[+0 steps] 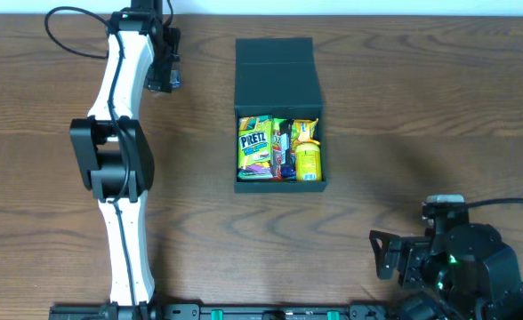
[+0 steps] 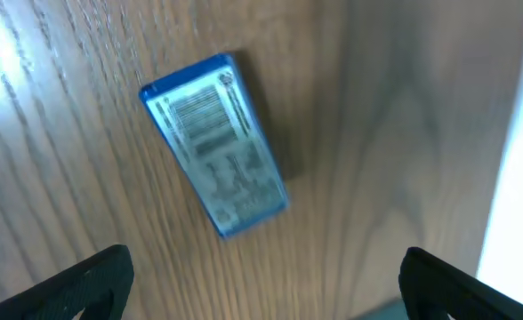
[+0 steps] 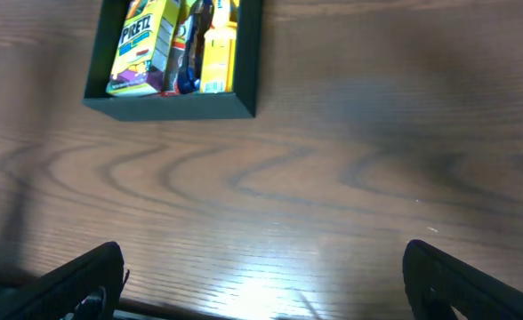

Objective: Pack container
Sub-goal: 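Move the left gripper to the small blue-white tin and grasp it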

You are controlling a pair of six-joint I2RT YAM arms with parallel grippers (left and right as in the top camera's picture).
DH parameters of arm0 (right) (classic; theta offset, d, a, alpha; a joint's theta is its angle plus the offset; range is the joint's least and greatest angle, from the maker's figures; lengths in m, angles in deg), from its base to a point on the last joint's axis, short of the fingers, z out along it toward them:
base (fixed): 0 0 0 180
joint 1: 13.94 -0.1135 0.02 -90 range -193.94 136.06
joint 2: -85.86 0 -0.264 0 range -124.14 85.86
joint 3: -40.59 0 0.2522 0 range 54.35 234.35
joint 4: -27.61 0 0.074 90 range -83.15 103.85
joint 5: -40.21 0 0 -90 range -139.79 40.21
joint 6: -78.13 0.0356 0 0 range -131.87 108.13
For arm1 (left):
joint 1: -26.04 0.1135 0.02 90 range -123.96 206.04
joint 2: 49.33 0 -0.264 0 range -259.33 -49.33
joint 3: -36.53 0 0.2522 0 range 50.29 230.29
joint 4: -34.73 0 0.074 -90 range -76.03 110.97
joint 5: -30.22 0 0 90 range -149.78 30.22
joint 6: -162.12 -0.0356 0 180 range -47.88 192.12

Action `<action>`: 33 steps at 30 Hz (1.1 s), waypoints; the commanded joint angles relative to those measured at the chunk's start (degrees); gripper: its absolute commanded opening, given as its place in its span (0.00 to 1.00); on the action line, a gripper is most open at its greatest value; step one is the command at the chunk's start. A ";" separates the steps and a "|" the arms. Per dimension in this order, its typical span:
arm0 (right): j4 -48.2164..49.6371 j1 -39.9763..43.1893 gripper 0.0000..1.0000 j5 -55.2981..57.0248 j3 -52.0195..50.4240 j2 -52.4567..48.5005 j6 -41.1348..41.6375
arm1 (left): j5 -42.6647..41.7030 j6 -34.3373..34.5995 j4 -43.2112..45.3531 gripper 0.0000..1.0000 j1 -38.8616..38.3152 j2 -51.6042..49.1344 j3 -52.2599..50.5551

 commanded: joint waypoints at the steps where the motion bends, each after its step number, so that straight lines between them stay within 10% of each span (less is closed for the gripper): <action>1: -0.07 0.26 0.99 0.20 0.55 0.07 -0.63 | -3.26 2.84 -0.87 0.96 2.32 -3.65 1.84; 19: -0.07 0.26 0.99 0.20 0.52 0.07 -0.63 | -5.22 0.48 -10.32 1.00 4.48 -6.56 1.84; 33: -0.07 0.26 0.99 0.20 0.55 0.07 -0.63 | -2.62 -0.28 -11.78 0.58 4.46 -6.56 1.84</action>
